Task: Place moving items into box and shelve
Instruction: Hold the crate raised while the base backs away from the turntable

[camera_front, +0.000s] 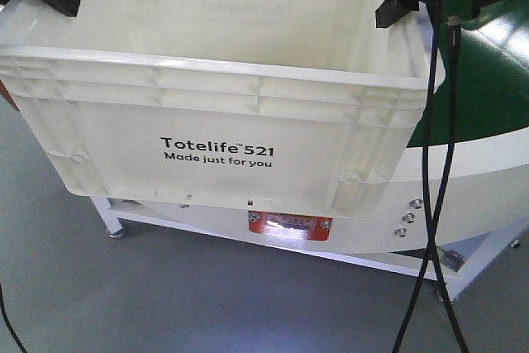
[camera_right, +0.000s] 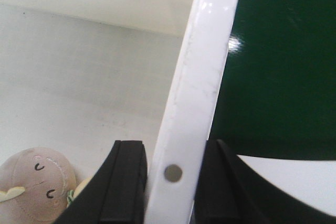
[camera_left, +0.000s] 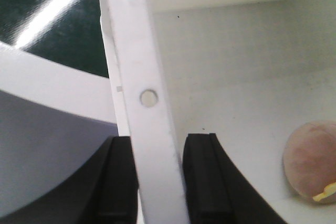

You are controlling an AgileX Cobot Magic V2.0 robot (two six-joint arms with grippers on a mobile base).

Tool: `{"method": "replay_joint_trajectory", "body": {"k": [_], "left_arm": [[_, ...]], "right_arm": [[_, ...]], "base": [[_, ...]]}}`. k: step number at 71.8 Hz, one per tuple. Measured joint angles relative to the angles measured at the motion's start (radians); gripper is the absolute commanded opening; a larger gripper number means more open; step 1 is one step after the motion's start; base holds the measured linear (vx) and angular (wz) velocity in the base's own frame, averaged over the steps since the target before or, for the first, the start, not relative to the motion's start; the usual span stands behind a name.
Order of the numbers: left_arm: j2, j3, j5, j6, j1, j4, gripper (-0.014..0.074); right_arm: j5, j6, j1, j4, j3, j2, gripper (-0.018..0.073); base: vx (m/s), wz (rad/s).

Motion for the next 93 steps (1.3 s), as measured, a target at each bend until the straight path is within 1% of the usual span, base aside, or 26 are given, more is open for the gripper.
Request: {"method": "replay_joint_trajectory", "body": {"k": [69, 93], "left_arm": [[0.000, 0.000, 0.000, 0.000, 0.000, 0.001, -0.0017], [0.000, 0.000, 0.000, 0.000, 0.000, 0.001, -0.0017]], "right_arm": [[0.001, -0.001, 0.000, 0.001, 0.000, 0.000, -0.0012], [0.001, -0.001, 0.000, 0.000, 0.000, 0.000, -0.0012]], "base": [[-0.10, 0.44], [-0.04, 0.53]]}}
